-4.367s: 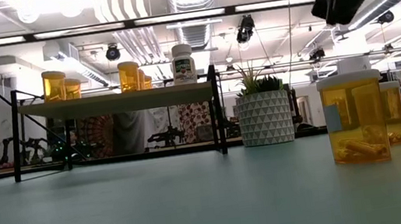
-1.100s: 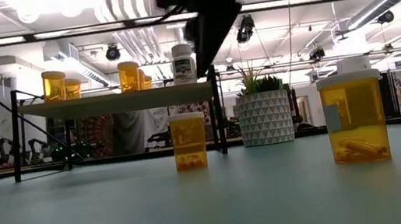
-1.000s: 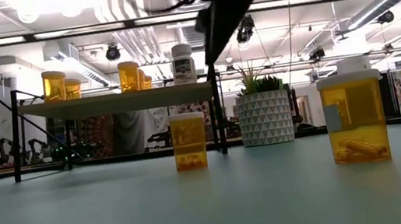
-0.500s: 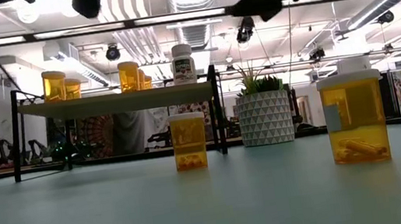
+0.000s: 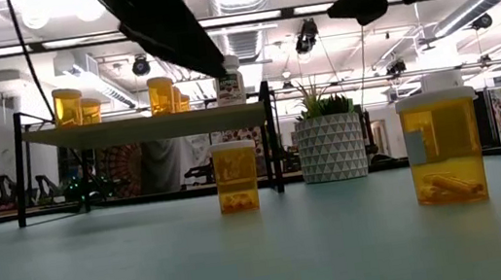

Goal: Pick and place medicine bottles onto shelf by color
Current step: Put the orange pill bottle on the shelf aligned with the other orange pill bottle

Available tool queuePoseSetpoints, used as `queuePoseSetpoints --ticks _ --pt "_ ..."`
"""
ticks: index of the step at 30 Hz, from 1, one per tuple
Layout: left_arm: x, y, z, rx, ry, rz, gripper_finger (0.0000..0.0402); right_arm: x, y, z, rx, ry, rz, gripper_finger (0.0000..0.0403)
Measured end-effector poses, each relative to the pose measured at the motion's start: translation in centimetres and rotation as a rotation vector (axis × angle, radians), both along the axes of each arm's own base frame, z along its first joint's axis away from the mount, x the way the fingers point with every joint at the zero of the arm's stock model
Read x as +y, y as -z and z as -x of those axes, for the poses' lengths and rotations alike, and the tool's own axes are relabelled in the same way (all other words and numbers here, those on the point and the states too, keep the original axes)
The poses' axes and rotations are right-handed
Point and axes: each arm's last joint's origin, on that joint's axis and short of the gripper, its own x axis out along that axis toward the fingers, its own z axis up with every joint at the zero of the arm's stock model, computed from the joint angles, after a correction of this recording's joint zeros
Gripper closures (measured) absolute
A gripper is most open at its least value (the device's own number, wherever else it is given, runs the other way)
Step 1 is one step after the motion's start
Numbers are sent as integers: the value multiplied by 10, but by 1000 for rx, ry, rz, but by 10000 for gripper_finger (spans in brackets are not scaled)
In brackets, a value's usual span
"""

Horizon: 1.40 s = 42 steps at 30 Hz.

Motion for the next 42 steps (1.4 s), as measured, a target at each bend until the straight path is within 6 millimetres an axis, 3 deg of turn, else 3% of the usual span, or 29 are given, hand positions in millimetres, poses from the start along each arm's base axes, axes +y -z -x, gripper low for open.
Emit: queuePoseSetpoints --ticks 9,24,37,42 --pt "26 31 -28 110 -71 62 101 0 10 2 27 -6 16 179" --pt "35 54 -27 187 -90 139 102 0 15 3 53 -6 18 179" --pt "35 56 -28 189 -84 134 208 0 15 3 54 -3 11 179" --pt "35 55 -27 186 -86 137 216 0 15 3 54 -3 11 179"
